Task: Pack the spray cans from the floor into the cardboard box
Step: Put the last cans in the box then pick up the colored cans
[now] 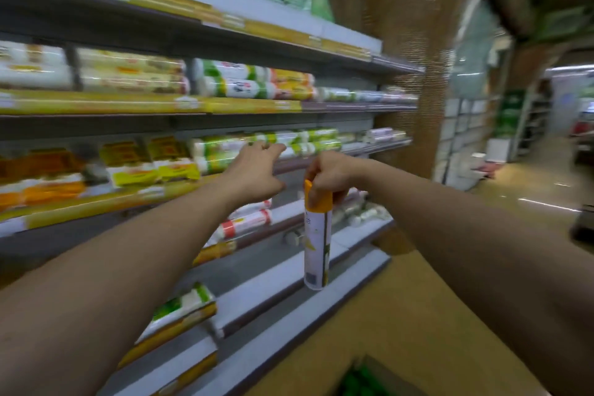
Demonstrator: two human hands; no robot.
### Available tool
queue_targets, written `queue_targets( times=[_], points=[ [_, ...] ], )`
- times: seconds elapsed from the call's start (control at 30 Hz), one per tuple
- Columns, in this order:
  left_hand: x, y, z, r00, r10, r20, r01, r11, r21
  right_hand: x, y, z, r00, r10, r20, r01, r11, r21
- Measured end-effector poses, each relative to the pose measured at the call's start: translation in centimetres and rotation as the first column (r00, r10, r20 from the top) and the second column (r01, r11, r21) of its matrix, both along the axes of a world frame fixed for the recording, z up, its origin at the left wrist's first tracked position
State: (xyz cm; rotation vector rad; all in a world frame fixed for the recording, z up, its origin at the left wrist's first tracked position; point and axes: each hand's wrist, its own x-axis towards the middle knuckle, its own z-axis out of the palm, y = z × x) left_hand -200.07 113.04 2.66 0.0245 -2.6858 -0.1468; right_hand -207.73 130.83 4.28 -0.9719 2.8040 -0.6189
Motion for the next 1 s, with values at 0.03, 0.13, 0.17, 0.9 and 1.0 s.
queue_targets(
  times=[0.03, 0.13, 0.17, 0.9, 1.0],
  points=[
    [-1.7, 1.6, -0.2, 0.999, -0.041, 0.012, 0.041, 0.999, 0.008, -1.0, 1.9, 0.0, 0.999, -0.038, -0.001, 0.038, 0.999, 0.001],
    [-6.6, 5.9, -0.6, 0.984, -0.174, 0.028, 0.174, 0.985, 0.002, -3.8, 7.1, -0.1, 0.990, -0.143, -0.004, 0.143, 0.990, 0.014],
    [-8.3, 7.3, -0.9, 0.977, -0.213, 0.033, 0.212, 0.977, 0.006, -4.6, 8.8, -0.3, 0.983, -0.181, -0.005, 0.181, 0.983, 0.019],
    [-37.1, 26.7, -22.8, 0.672, -0.591, 0.446, 0.530, 0.805, 0.267, -21.0, 28.8, -23.7, 0.558, -0.792, 0.249, 0.712, 0.611, 0.347],
    [-39.1, 28.1, -27.5, 0.627, -0.567, 0.534, 0.492, 0.820, 0.293, -22.8, 30.2, -30.2, 0.546, -0.788, 0.284, 0.690, 0.616, 0.381]
  ],
)
